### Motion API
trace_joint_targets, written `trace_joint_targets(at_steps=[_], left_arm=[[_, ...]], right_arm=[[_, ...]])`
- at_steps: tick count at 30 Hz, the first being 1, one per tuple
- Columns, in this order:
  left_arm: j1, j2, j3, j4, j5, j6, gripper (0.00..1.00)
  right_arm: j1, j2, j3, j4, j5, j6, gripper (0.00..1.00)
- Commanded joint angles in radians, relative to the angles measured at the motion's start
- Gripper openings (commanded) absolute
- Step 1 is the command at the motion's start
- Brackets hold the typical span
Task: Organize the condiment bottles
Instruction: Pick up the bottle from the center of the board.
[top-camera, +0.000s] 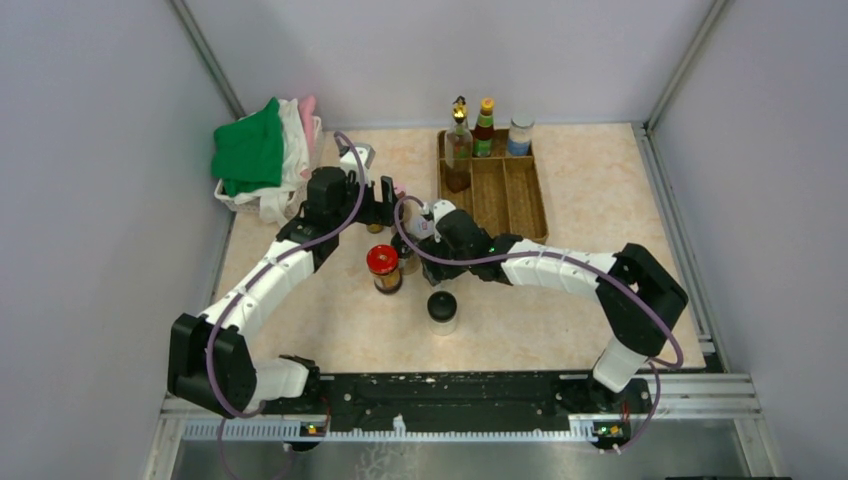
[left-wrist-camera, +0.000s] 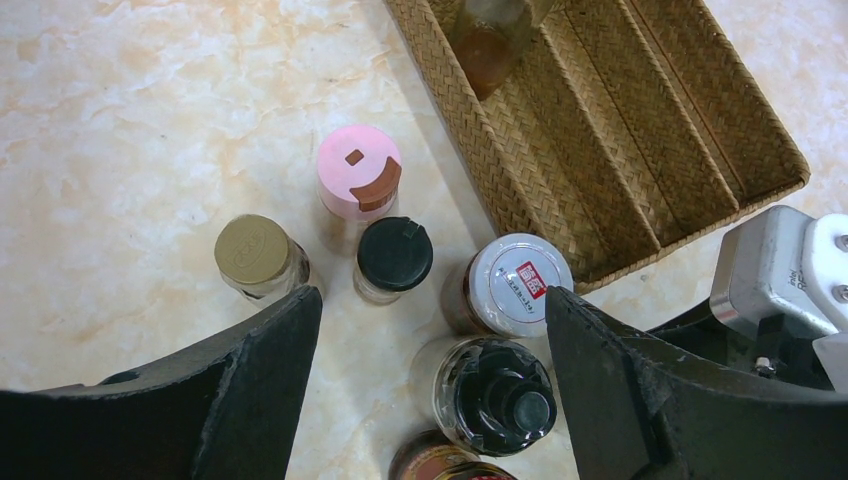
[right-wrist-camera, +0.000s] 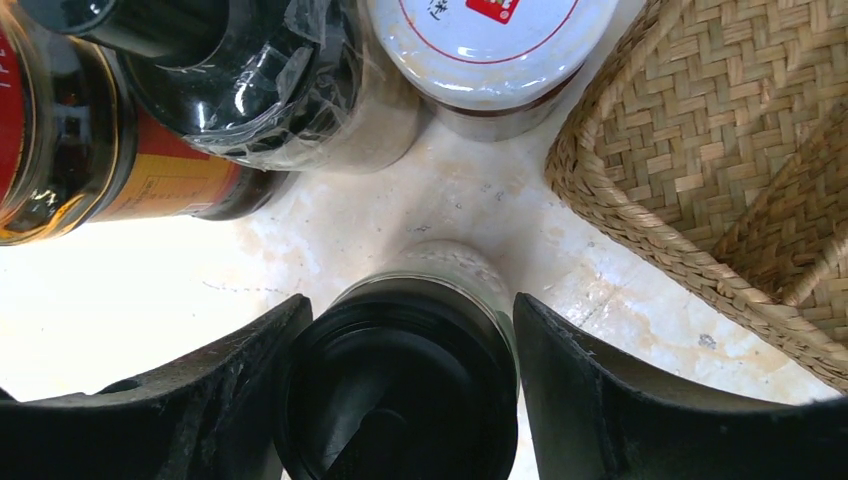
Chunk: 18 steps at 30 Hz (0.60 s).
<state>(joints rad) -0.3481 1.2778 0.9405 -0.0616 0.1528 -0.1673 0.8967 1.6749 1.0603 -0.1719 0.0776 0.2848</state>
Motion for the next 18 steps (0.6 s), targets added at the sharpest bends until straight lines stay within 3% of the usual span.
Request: trace_joint_targets(at_steps=[1, 3, 9, 13, 18], left_arm=[[-0.004, -0.026, -0.003, 0.024, 0.012, -0.006, 0.88], [-0.004, -0.026, -0.005, 0.025, 0.011, -0.005, 0.88], [-0.005, -0.035, -0.011, 0.027, -0.001, -0.007, 0.87], [-0.004, -0.044, -0.016, 0.035, -0.019, -0.012, 0.85], [-0.004, -0.041, -0.014, 0.040, -0.022, -0.018, 0.71]], right_arm=[[0.007, -0.008, -0.011, -0.050, 0.075, -0.002, 0.52], [0.007, -0.041, -0.011, -0.051, 0.106, -0.001, 0.47], [0.004, -0.231, -0.008, -0.053, 0.259, -0.021, 0.16], [-0.061, -0.347, 0.028, -0.061, 0.284, -0.044, 0.06], [-0.237, -0.363, 0.064, -0.061, 0.271, -0.077, 0.00]])
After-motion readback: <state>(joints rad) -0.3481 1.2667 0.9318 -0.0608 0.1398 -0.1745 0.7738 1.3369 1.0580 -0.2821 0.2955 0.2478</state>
